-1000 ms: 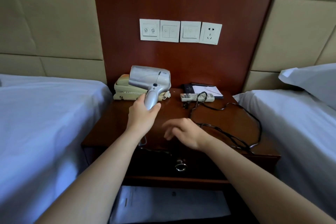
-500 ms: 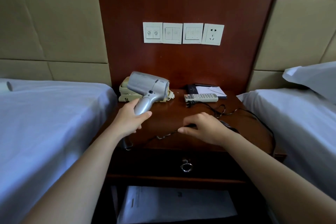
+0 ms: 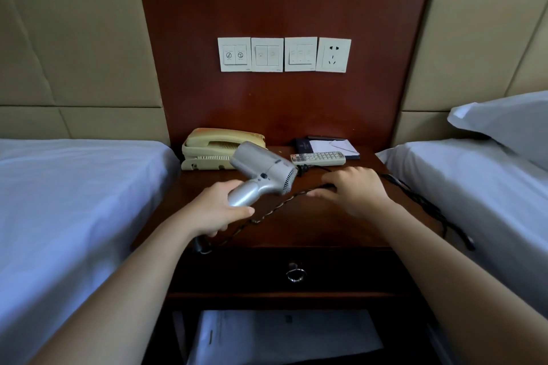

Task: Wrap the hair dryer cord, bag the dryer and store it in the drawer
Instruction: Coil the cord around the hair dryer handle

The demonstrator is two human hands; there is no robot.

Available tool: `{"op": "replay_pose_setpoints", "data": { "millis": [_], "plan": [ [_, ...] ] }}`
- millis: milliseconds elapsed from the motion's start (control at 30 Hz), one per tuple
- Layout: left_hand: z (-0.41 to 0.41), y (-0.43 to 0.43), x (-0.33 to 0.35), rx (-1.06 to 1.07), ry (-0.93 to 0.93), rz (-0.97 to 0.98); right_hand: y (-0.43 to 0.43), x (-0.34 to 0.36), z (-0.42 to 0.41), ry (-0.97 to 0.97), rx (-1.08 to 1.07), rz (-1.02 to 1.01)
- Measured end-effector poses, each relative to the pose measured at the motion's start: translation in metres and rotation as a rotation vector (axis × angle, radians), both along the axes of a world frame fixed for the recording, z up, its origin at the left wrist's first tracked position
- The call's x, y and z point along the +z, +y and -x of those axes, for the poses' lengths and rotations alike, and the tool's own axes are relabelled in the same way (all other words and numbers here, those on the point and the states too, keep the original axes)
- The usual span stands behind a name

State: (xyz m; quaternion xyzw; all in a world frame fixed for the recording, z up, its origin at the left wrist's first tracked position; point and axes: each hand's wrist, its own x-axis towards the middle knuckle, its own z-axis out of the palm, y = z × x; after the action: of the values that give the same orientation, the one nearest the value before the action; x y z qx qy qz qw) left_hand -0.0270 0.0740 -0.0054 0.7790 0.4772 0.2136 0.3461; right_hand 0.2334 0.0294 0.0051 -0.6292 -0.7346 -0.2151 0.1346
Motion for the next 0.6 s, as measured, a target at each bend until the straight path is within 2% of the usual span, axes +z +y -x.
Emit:
{"op": "replay_pose_setpoints", "data": {
  "millis": [167, 367, 500, 600],
  "plan": [
    [-0.004, -0.005, 0.003, -0.059, -0.028, 0.105, 0.013, -0.007, -0.020, -0.038, 0.010, -0.327],
    [-0.016, -0.018, 0.008, -0.150, 0.069, 0.141, 0.027, 0.008, -0.017, 0.066, 0.100, -0.471],
    [-0.026, -0.028, 0.009, -0.200, 0.085, 0.229, 0.033, 0.006, -0.015, 0.109, 0.084, -0.411],
    [-0.029, -0.033, 0.011, -0.271, 0.004, 0.357, 0.033, 0.001, -0.015, 0.129, 0.075, -0.320]
  ]
}}
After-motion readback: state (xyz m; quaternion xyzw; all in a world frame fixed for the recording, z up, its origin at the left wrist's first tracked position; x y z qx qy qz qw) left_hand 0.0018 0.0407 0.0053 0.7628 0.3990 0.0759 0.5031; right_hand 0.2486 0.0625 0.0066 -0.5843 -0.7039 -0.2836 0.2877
